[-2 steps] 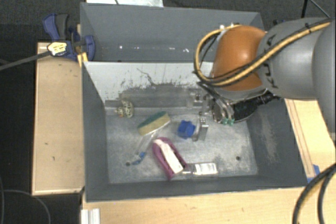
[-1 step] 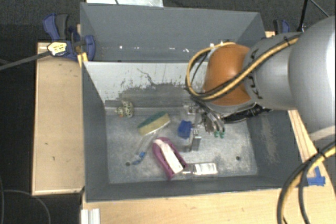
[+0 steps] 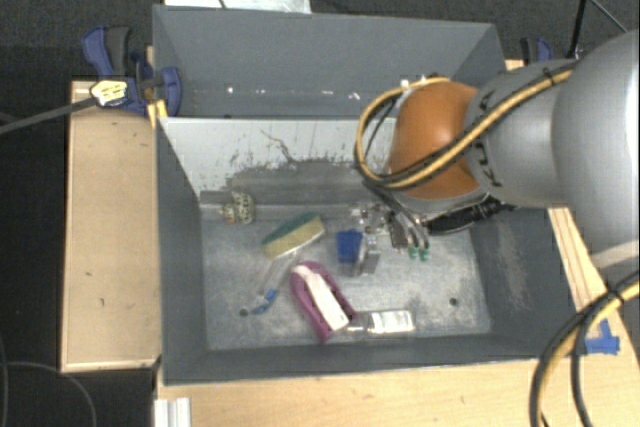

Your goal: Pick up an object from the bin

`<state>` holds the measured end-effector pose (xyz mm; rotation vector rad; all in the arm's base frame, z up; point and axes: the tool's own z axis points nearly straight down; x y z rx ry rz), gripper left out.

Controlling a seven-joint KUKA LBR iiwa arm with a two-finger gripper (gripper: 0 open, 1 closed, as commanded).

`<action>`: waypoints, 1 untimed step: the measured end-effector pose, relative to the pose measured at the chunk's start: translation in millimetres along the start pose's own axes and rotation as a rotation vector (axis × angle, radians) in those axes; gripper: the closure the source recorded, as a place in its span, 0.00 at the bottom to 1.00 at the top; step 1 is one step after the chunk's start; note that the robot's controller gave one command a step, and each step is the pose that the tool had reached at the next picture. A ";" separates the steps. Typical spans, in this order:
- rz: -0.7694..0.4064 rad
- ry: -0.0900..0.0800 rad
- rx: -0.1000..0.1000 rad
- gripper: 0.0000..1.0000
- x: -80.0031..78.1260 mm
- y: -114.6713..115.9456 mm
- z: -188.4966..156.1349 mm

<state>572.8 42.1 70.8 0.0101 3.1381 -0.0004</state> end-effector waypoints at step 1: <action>-0.056 -0.007 0.000 1.00 5.6 -1.6 -134.7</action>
Offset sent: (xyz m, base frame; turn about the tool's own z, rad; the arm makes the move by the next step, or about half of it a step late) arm -0.0081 -0.0013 0.1296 -0.0577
